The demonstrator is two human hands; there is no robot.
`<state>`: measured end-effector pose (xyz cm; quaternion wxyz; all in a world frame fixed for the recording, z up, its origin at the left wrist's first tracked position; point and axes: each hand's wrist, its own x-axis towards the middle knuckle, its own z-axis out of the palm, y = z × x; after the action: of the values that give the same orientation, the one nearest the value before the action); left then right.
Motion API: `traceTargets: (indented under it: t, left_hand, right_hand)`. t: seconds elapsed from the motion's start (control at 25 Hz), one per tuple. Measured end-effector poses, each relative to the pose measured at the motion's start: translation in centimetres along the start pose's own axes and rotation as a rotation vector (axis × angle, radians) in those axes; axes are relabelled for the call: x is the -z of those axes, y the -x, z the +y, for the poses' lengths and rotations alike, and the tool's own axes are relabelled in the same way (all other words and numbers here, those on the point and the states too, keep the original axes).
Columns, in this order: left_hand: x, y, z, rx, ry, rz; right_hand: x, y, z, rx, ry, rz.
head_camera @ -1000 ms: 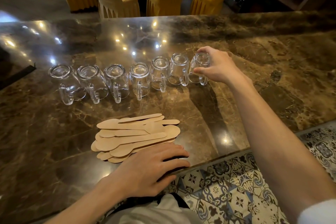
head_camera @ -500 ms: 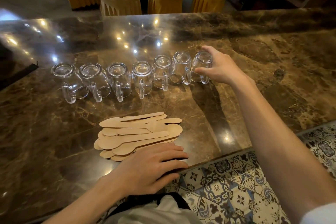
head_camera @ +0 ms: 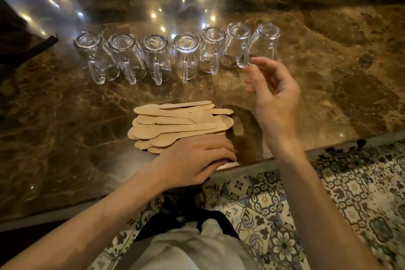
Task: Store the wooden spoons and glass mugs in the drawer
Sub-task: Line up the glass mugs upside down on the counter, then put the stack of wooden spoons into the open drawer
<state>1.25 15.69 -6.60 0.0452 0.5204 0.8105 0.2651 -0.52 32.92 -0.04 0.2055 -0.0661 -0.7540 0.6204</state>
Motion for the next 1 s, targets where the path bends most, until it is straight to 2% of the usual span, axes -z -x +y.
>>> traceTargets:
  t: [0.12,0.28,0.32,0.48,0.56,0.64,0.84,1.0]
  left_hand:
    - [0.0,0.1,0.1,0.041,-0.004,0.009]
    - [0.0,0.3,0.3,0.068,0.011,-0.039]
    - [0.1,0.3,0.4,0.078,0.015,-0.059]
    - [0.2,0.2,0.8,0.066,0.05,-0.061]
    - [0.1,0.3,0.9,0.066,0.022,-0.06]
    - [0.1,0.3,0.8,0.08,0.021,-0.07]
    - [0.0,0.3,0.9,0.092,0.023,-0.073]
    - [-0.1,0.3,0.8,0.098,-0.009,-0.078]
  right_hand:
    - [-1.5,7.1,0.5,-0.171,-0.32,0.062]
    - [-3.0,15.4,2.7,-0.273,-0.479,0.2]
    - [-3.4,17.0,3.5,-0.359,-0.537,0.224]
    - [-5.7,20.7,7.3,-1.031,-0.858,0.41]
    - [-6.8,21.0,9.1,-1.243,-1.005,0.556]
    - [-7.7,21.1,9.8,-1.3,-1.041,0.606]
    - [-9.8,19.5,8.5,-1.302,-1.088,0.507]
    - [-10.5,18.4,7.7,-1.307,-1.151,0.551]
